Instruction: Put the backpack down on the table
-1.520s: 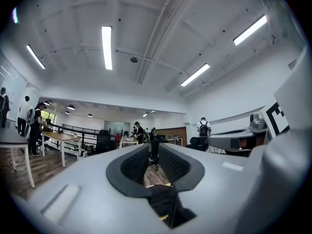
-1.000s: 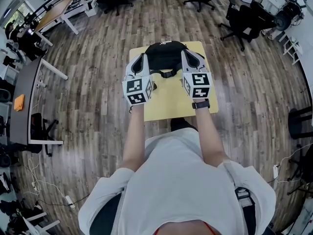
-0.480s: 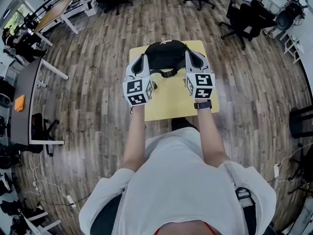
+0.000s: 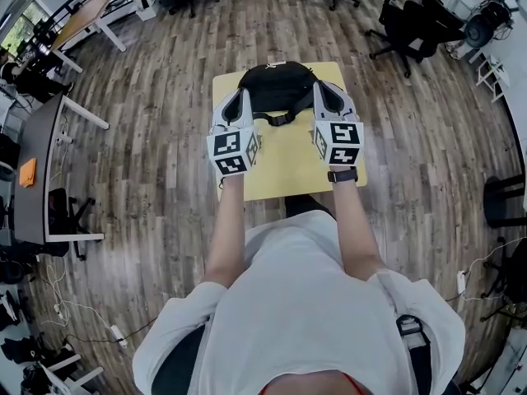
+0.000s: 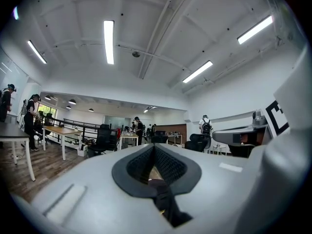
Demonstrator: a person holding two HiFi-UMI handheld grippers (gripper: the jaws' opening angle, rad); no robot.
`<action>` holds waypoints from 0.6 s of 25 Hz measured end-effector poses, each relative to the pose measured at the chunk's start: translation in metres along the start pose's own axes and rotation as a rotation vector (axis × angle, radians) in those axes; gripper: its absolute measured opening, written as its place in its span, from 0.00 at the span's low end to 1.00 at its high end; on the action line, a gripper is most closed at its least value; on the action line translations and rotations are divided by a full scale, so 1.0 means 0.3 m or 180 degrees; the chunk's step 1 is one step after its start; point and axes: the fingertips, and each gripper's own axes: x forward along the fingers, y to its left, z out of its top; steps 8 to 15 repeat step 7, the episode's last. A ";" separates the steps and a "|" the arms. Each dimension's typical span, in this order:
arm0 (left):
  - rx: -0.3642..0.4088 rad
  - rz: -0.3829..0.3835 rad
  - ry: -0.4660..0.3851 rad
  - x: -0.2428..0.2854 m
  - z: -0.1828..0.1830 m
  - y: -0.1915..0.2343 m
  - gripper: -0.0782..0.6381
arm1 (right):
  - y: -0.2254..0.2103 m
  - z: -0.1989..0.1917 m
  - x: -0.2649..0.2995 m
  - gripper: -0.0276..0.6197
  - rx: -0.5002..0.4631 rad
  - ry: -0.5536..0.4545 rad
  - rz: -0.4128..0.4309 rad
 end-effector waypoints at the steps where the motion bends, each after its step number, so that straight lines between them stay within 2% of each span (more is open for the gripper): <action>1: -0.0006 -0.0001 0.0007 0.007 -0.004 -0.004 0.12 | -0.007 -0.004 0.002 0.06 0.0000 0.0006 0.0001; 15: -0.0066 0.0034 0.0055 0.050 -0.032 -0.010 0.12 | -0.025 -0.027 0.019 0.06 -0.0020 0.0039 0.0046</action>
